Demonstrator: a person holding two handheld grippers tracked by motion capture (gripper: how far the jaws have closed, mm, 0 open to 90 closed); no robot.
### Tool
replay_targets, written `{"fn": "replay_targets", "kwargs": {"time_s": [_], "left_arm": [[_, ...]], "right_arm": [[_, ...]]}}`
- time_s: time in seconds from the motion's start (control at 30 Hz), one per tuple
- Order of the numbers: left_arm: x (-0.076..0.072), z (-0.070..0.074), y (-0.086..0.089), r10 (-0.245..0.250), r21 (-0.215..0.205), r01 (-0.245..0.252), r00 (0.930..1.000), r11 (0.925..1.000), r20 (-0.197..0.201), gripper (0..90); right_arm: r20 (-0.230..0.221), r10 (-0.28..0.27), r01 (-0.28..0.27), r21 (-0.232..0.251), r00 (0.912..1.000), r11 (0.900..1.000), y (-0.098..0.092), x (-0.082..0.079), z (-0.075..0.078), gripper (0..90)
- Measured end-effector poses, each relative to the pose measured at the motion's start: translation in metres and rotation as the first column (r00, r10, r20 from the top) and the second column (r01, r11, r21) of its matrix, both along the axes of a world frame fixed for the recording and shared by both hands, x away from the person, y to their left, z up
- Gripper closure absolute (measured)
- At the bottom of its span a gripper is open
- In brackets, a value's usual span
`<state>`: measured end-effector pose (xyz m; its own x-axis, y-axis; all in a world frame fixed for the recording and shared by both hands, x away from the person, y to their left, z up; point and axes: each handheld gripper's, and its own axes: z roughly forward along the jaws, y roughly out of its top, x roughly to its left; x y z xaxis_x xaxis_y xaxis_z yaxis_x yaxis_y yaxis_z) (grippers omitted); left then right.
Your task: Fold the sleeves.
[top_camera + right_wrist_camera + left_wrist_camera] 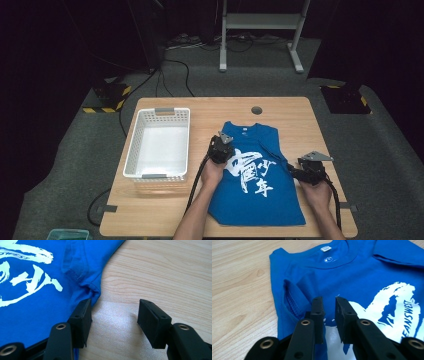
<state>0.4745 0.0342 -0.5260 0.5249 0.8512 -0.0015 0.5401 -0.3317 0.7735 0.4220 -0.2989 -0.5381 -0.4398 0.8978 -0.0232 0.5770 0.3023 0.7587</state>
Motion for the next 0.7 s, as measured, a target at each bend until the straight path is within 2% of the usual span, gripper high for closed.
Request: {"fn": "replay_targets", "kwargs": {"time_s": [0.23,0.33,0.7], "left_arm": [[-0.003,0.003,0.006,0.014,-0.036,-0.014,0.9999,0.9993,-0.003,66.5],[-0.004,0.004,0.008,0.004,-0.049,-0.004,1.0000,0.9988,-0.008,61.6],[-0.011,0.007,0.013,0.013,-0.070,-0.013,0.9999,0.9975,0.000,55.2]], "right_arm": [[0.000,0.000,0.000,0.001,1.0000,1.000,0.000,0.000,0.000,44.8],[0.000,0.000,0.000,0.000,1.0000,1.000,0.000,0.000,0.000,44.8],[0.000,0.000,0.000,0.002,1.0000,1.000,0.000,0.000,0.000,44.7]]}}
